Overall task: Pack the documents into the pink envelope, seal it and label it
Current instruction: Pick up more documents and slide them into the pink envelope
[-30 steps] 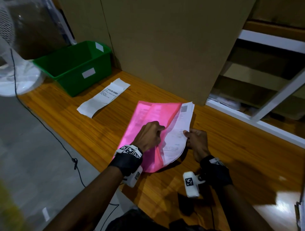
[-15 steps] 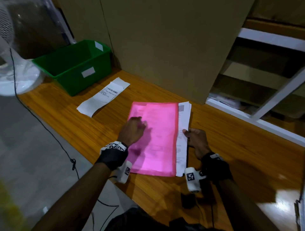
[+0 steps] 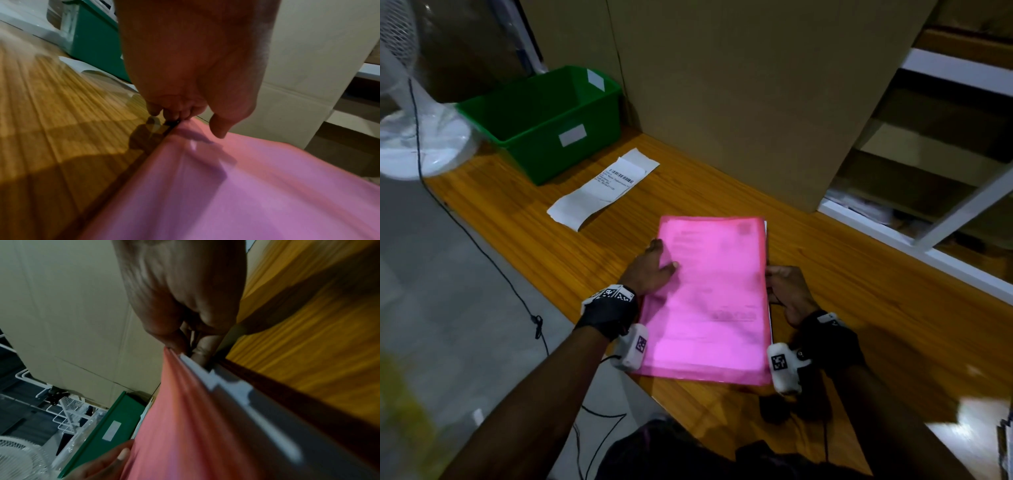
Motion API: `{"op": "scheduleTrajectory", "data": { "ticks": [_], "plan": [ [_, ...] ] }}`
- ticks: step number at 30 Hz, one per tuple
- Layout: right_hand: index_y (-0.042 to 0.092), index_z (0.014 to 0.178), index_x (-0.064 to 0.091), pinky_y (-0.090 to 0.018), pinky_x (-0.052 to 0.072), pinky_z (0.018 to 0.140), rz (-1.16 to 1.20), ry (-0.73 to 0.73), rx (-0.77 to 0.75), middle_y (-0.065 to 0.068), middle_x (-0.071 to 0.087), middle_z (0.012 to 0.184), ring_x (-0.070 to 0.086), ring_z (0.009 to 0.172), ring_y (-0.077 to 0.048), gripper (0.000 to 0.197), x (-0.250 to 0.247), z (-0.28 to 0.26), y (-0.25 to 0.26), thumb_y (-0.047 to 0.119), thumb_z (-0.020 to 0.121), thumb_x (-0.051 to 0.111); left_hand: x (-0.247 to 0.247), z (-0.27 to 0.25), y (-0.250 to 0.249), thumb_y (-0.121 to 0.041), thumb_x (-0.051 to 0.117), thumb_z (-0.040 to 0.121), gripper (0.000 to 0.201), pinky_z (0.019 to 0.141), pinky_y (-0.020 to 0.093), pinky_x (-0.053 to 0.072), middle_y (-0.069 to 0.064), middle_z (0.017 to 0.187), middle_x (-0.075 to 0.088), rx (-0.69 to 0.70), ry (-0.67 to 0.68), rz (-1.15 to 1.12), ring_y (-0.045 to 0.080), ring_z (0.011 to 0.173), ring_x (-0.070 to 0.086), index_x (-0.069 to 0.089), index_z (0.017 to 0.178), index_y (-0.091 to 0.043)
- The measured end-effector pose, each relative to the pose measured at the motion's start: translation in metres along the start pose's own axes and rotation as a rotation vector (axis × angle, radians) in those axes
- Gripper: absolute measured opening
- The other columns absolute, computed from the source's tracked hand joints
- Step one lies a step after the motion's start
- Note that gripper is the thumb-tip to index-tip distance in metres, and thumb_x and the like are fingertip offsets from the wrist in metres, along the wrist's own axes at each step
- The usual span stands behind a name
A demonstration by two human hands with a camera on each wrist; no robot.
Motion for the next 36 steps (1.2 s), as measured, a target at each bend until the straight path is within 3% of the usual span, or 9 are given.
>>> {"op": "scheduleTrajectory", "data": {
  "ticks": [4, 6, 9, 15, 19, 22, 29, 33, 36],
  "plan": [
    [0.001, 0.096, 0.070, -0.021, 0.054, 0.048, 0.040, -0.029, 0.005, 0.001, 0.070, 0.061, 0.062, 0.046, -0.007, 0.015, -0.007, 0.001, 0.003, -0.006, 0.087, 0.060, 0.001, 0.005, 0.009, -0.058, 0.049, 0.090, 0.089, 0.117, 0.058, 0.015, 0.015, 0.160, 0.018, 0.033, 0.030, 0.085, 0.034, 0.146, 0.022, 0.013, 0.152, -0.005],
    [0.002, 0.089, 0.067, -0.021, 0.055, 0.048, 0.094, -0.066, 0.019, -0.002, 0.069, 0.061, 0.063, 0.047, -0.008, 0.009, -0.018, 0.001, 0.003, -0.005, 0.084, 0.067, 0.001, 0.006, 0.010, -0.056, 0.049, 0.092, 0.087, 0.117, 0.059, 0.002, 0.011, 0.162, 0.009, 0.047, 0.034, 0.165, 0.029, 0.149, 0.008, 0.011, 0.153, -0.007],
    [0.002, 0.085, 0.067, -0.018, 0.055, 0.049, 0.099, -0.052, 0.047, 0.001, 0.069, 0.055, 0.064, 0.047, -0.006, 0.014, -0.025, -0.001, 0.001, -0.011, 0.084, 0.062, 0.001, 0.006, 0.008, -0.055, 0.049, 0.093, 0.087, 0.115, 0.059, -0.004, 0.010, 0.163, 0.002, 0.065, 0.034, 0.205, 0.028, 0.150, -0.002, 0.008, 0.153, -0.008],
    [0.005, 0.080, 0.064, -0.019, 0.054, 0.048, 0.099, -0.075, 0.025, 0.002, 0.068, 0.055, 0.064, 0.047, -0.008, 0.023, -0.005, 0.000, 0.001, -0.016, 0.081, 0.056, -0.007, 0.016, -0.001, -0.051, 0.046, 0.095, 0.087, 0.116, 0.059, -0.005, 0.011, 0.162, -0.008, 0.044, 0.046, 0.293, 0.029, 0.149, -0.011, -0.002, 0.154, -0.009],
    [0.001, 0.081, 0.065, -0.020, 0.055, 0.050, 0.126, -0.055, -0.009, -0.004, 0.068, 0.059, 0.064, 0.047, -0.011, 0.018, -0.002, -0.001, 0.006, -0.016, 0.081, 0.060, -0.021, 0.029, -0.005, -0.057, 0.033, 0.097, 0.079, 0.114, 0.064, 0.001, 0.008, 0.163, -0.003, 0.052, -0.021, 0.494, 0.031, 0.150, -0.004, 0.003, 0.155, -0.013],
    [0.001, 0.085, 0.067, -0.022, 0.055, 0.052, 0.097, -0.084, -0.048, -0.009, 0.069, 0.070, 0.063, 0.054, -0.015, 0.010, -0.020, -0.007, 0.009, -0.008, 0.081, 0.068, -0.022, 0.032, -0.020, -0.054, 0.040, 0.096, 0.079, 0.115, 0.064, 0.006, 0.011, 0.163, 0.001, 0.080, -0.034, 0.515, 0.032, 0.150, 0.002, 0.008, 0.154, -0.010],
    [-0.002, 0.091, 0.070, -0.031, 0.049, 0.059, 0.103, -0.354, -0.228, -0.019, 0.068, 0.075, 0.060, 0.062, -0.024, 0.011, -0.117, -0.064, -0.006, 0.007, 0.085, 0.072, 0.026, 0.014, -0.122, -0.055, 0.048, 0.092, 0.087, 0.115, 0.060, -0.001, 0.005, 0.163, -0.004, 0.387, 0.068, 0.503, 0.024, 0.150, -0.004, 0.003, 0.155, -0.015],
    [0.007, 0.085, 0.071, -0.041, 0.051, 0.063, 0.029, -0.543, -0.287, -0.022, 0.069, 0.077, 0.062, 0.065, -0.032, 0.011, -0.171, -0.121, -0.025, 0.017, 0.079, 0.071, 0.078, -0.016, -0.200, -0.055, 0.052, 0.091, 0.088, 0.117, 0.057, 0.001, 0.003, 0.164, 0.001, 0.596, 0.194, 0.419, 0.024, 0.150, -0.001, 0.006, 0.155, -0.017],
    [0.004, 0.083, 0.070, -0.037, 0.051, 0.061, -0.041, -0.681, -0.283, -0.020, 0.070, 0.078, 0.065, 0.066, -0.026, 0.005, -0.207, -0.170, -0.047, 0.003, 0.086, 0.066, 0.124, -0.046, -0.246, -0.053, 0.052, 0.092, 0.083, 0.118, 0.056, 0.004, 0.002, 0.164, 0.004, 0.757, 0.272, 0.445, 0.024, 0.150, 0.001, 0.010, 0.155, -0.018]
  ]
}}
Point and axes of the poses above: each hand's wrist, its own z-axis towards the middle knuckle, its own x-axis out of the palm, y = z × x, the point moved 4 cm from there along z, towards the middle knuckle
